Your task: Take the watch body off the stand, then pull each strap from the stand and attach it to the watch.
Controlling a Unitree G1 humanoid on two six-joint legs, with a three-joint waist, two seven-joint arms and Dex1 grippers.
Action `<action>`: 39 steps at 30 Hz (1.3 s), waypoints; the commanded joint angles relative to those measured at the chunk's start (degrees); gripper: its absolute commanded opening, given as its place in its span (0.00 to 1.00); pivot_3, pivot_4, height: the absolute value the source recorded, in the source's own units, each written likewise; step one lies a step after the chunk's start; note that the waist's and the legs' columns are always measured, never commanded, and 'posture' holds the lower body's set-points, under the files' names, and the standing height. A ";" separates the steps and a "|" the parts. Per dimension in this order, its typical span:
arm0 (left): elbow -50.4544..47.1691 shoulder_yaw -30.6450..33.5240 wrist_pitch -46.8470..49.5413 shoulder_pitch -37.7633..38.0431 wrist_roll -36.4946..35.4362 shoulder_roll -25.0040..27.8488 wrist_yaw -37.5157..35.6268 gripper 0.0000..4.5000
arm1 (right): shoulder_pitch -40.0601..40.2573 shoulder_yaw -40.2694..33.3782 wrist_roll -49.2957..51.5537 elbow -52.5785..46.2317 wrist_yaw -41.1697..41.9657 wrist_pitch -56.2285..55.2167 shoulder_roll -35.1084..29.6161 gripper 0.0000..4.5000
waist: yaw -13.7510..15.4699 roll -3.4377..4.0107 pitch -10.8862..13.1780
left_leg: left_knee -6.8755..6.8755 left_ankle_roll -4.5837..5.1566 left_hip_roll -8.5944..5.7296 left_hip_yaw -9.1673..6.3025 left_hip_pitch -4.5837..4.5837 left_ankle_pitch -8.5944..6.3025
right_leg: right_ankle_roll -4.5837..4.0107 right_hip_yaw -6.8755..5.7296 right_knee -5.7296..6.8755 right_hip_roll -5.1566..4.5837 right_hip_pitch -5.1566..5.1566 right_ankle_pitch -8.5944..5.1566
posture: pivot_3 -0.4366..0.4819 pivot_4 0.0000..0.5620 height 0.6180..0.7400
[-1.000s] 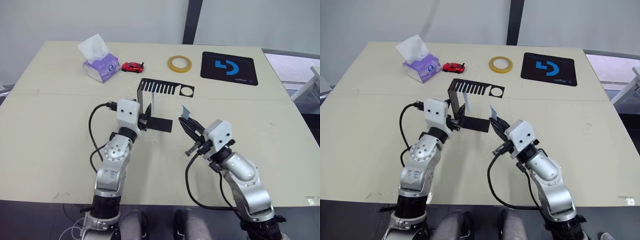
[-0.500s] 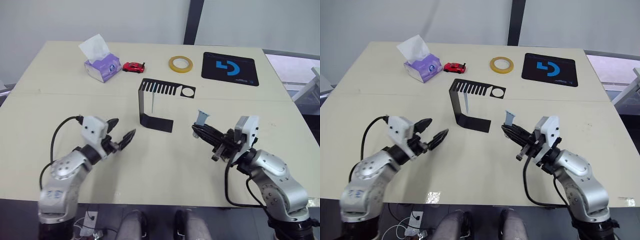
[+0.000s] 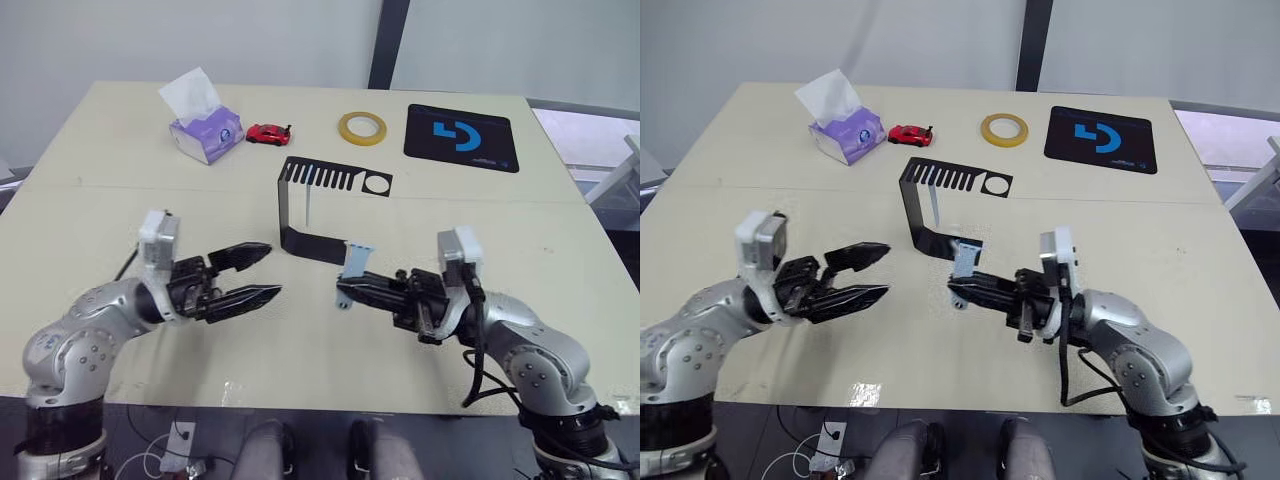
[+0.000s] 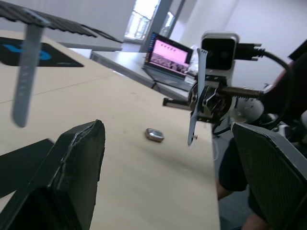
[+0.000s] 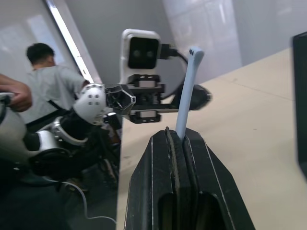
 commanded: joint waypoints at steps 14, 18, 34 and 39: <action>0.63 -7.08 5.50 -6.43 -8.23 -8.74 6.35 0.99 | -1.20 2.25 -0.91 1.05 1.96 -0.69 3.54 0.00 | -0.03 0.00 0.00 | 0.04 -0.01 -0.02 0.01 0.00 0.01 | 0.01 0.01 0.05 0.09 0.01 0.00 | 0.48 0.27 1.00; 1.21 -8.06 5.15 -6.37 -8.07 -9.92 6.40 0.99 | -1.27 2.38 -1.52 1.19 1.70 -1.10 4.33 0.00 | -0.02 0.00 0.00 | 0.04 -0.02 -0.02 0.01 0.00 0.02 | 0.01 0.01 0.04 0.10 0.00 0.00 | 0.48 0.27 1.00; 1.71 -8.11 4.51 -6.27 -9.68 -13.02 7.86 0.55 | -0.57 3.06 -2.75 1.29 1.39 -1.73 5.74 0.00 | -0.02 0.00 0.00 | 0.05 -0.02 -0.02 0.01 0.00 0.02 | 0.01 0.01 0.01 0.08 0.00 0.00 | 0.48 0.27 1.00; 1.54 -8.30 4.67 -5.65 -9.90 -13.33 8.26 0.55 | -0.49 2.90 -2.89 1.36 1.23 -1.94 6.08 0.00 | -0.02 0.00 0.00 | 0.05 -0.02 -0.03 0.01 0.00 0.02 | 0.01 0.01 0.01 0.09 0.00 0.00 | 0.48 0.27 1.00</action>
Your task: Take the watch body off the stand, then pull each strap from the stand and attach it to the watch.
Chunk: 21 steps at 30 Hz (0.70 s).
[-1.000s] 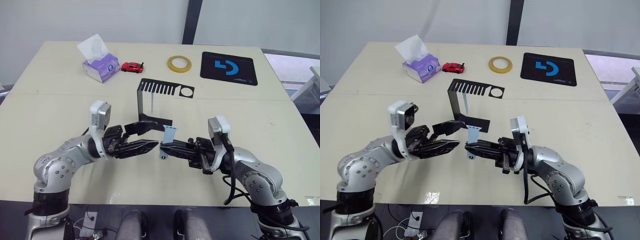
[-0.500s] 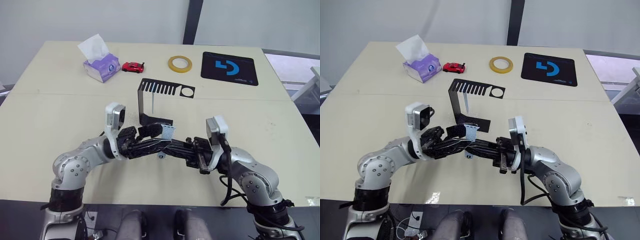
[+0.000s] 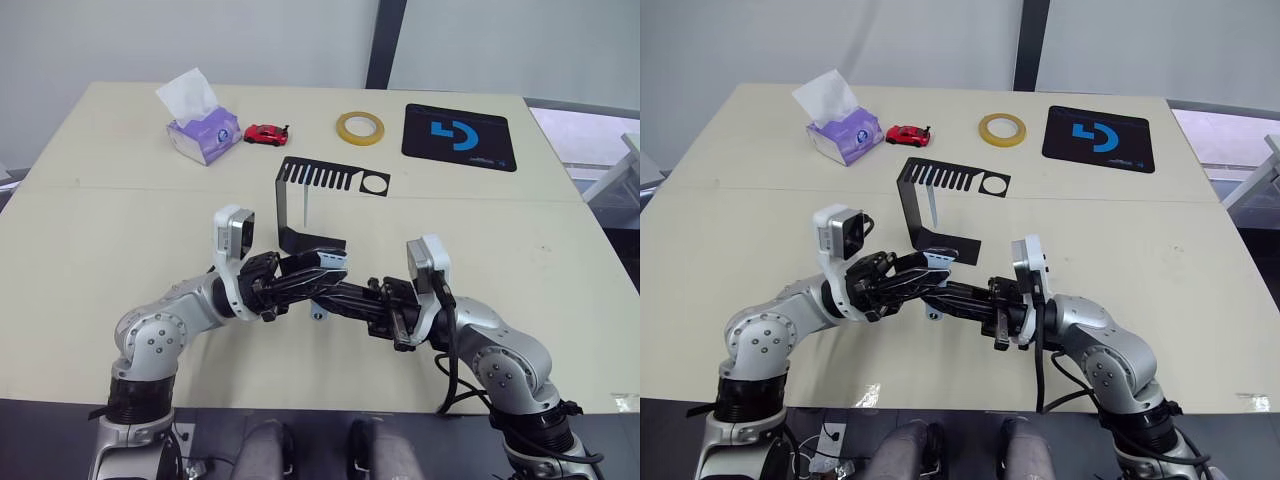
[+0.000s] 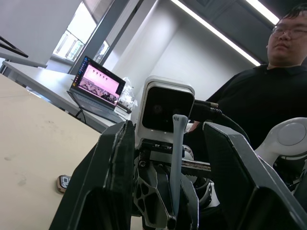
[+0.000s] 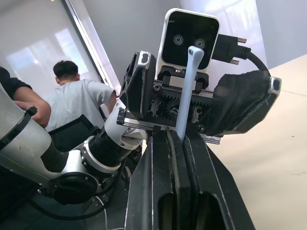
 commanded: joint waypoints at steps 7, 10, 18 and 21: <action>0.37 0.86 -0.15 2.38 -1.81 0.35 0.00 0.55 | -0.04 -0.91 0.41 -0.75 -0.01 -1.29 0.81 0.00 | -0.01 0.00 0.00 | 0.00 0.00 0.01 0.00 0.00 0.00 | 0.00 0.00 0.00 0.00 0.00 0.00 | 0.48 0.27 1.00; 0.87 1.35 -0.49 2.44 -2.30 -0.11 0.56 0.55 | -0.01 -1.10 0.58 -0.89 -0.06 -1.13 0.68 0.00 | -0.01 0.00 0.00 | 0.00 0.00 0.00 0.00 0.00 0.00 | 0.00 0.00 -0.01 0.00 0.00 0.00 | 0.48 0.27 1.00; 0.91 1.07 -0.15 1.19 -3.06 -1.07 1.38 0.55 | -0.02 -1.03 0.55 -0.91 0.04 -0.91 0.42 0.00 | 0.02 0.00 0.00 | 0.00 0.00 0.00 0.00 0.00 0.00 | 0.00 0.00 -0.01 -0.03 0.00 0.00 | 0.48 0.27 1.00; 0.61 0.84 -0.09 1.00 -3.20 -1.26 1.64 0.55 | -0.07 -0.96 0.47 -0.88 0.08 -0.88 0.37 0.00 | 0.01 0.00 0.00 | 0.00 0.00 0.00 0.00 0.00 0.00 | 0.00 0.00 -0.01 -0.03 0.00 0.00 | 0.48 0.27 1.00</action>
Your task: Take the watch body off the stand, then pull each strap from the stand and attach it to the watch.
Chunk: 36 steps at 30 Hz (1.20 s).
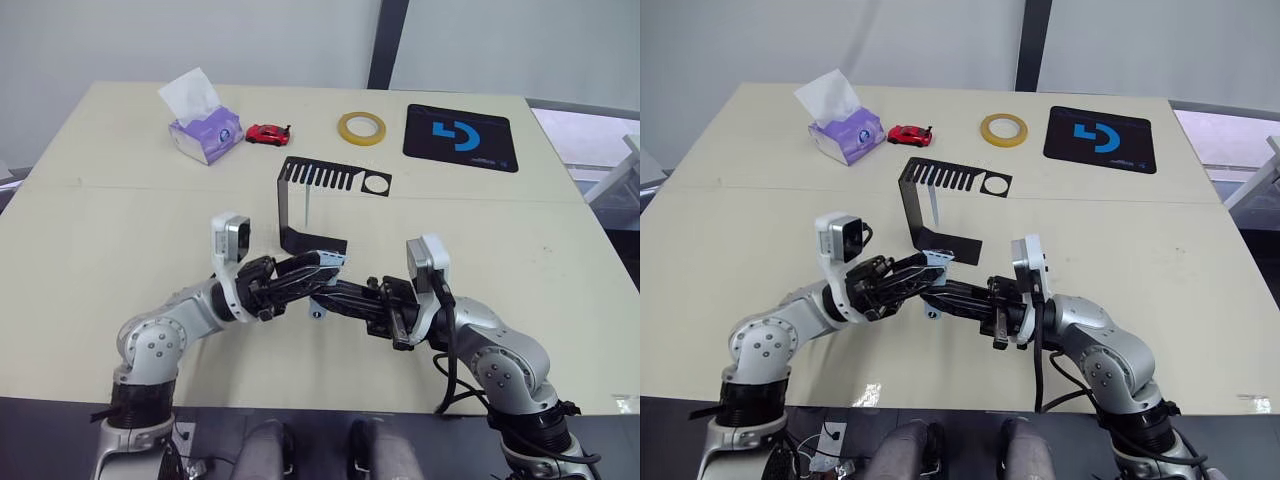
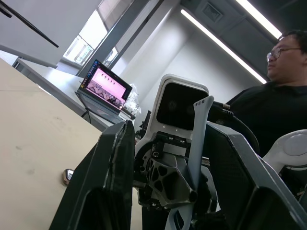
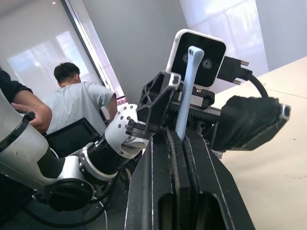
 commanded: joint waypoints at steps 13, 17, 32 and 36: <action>-1.72 -0.34 -0.22 0.07 -2.10 -0.17 -0.39 0.05 | 0.09 -0.70 0.40 -1.21 0.08 -0.70 -0.28 0.00 | -0.01 0.00 0.00 | 0.00 0.00 0.00 0.00 0.00 0.00 | 0.00 0.00 -0.01 0.00 0.00 0.00 | 0.48 0.27 1.00; -1.77 -0.46 -0.81 0.08 -1.98 -0.36 -0.98 0.01 | 0.10 -0.74 0.42 -1.32 -0.04 -0.54 -0.31 0.00 | -0.02 0.00 0.00 | 0.00 0.00 0.00 0.00 0.00 0.00 | 0.00 0.00 -0.01 0.00 0.00 0.00 | 0.48 0.27 1.00; -3.58 1.87 -1.87 -1.21 -2.94 0.92 -0.10 0.00 | 1.70 -5.59 -2.58 -2.49 -1.79 -2.20 -5.07 0.39 | 0.03 0.00 0.00 | 0.00 0.00 0.00 0.00 0.00 0.00 | 0.00 0.00 -0.02 0.00 0.00 0.00 | 0.48 0.27 1.00; -4.71 2.31 -7.29 -1.22 4.35 6.48 -3.67 0.00 | 8.67 -13.94 -4.66 -4.68 -0.09 -4.72 -13.33 0.81 | 0.41 0.00 0.00 | 0.00 0.08 -0.10 -0.02 -0.03 -0.02 | 0.01 0.01 -0.11 -0.06 0.03 0.00 | 0.48 0.27 1.00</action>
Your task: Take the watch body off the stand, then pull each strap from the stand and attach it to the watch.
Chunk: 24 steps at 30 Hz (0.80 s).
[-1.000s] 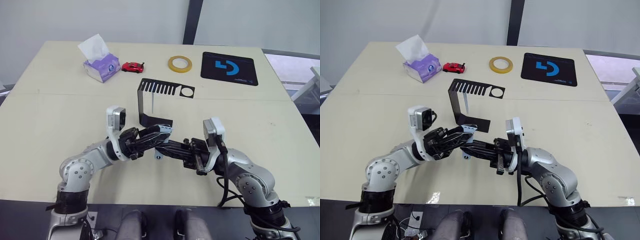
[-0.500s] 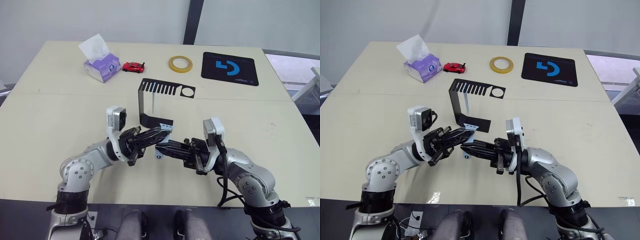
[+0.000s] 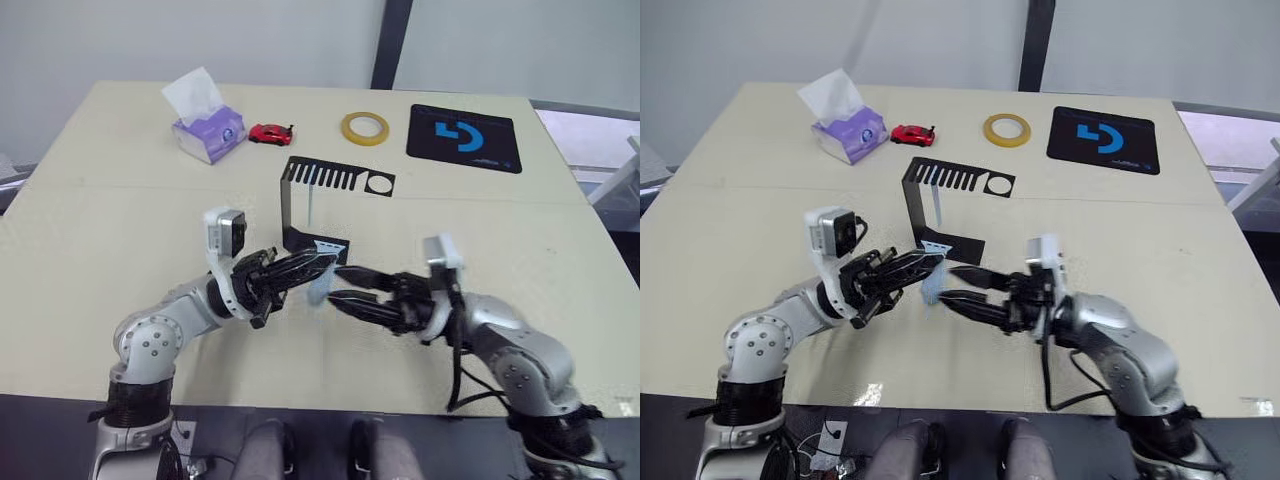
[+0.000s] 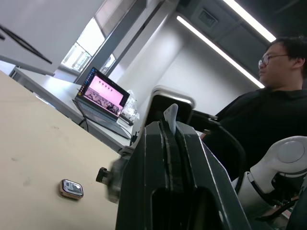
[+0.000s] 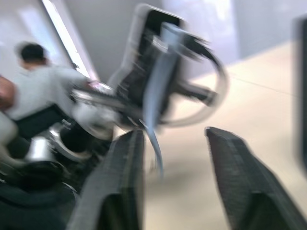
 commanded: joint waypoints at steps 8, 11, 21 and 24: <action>-1.01 1.71 -16.05 3.74 15.54 10.59 -11.26 0.00 | 23.22 -25.87 -10.78 0.47 3.52 -19.23 -8.22 0.99 | 0.09 0.00 0.00 | -0.13 -0.02 0.01 0.07 0.04 -0.01 | 0.00 0.03 -0.09 0.08 -0.01 0.00 | 0.48 0.27 1.00; -0.08 2.70 -17.90 5.25 17.06 11.92 -11.97 0.00 | 29.35 -30.79 -11.86 1.31 3.32 -22.12 -7.50 0.99 | 0.41 0.00 0.00 | -0.18 -0.04 0.03 0.05 0.06 0.00 | 0.00 0.01 -0.12 0.08 0.01 0.00 | 0.48 0.27 1.00; -0.60 5.80 -20.16 9.58 18.74 12.45 -9.01 0.00 | 47.44 -43.92 -16.84 13.11 3.02 -35.38 -0.47 0.99 | 1.07 0.01 0.00 | -0.33 -0.11 0.04 0.06 0.18 -0.04 | 0.02 0.16 -0.18 -0.03 0.04 0.01 | 0.48 0.27 1.00; -1.48 5.81 -19.88 10.64 18.16 12.17 -7.98 0.00 | 48.82 -45.18 -17.05 14.25 1.61 -37.64 0.96 0.99 | 1.04 0.02 -0.01 | -0.47 -0.37 0.04 0.06 0.25 -0.11 | 0.01 0.20 -0.19 -0.04 0.04 0.01 | 0.48 0.27 1.00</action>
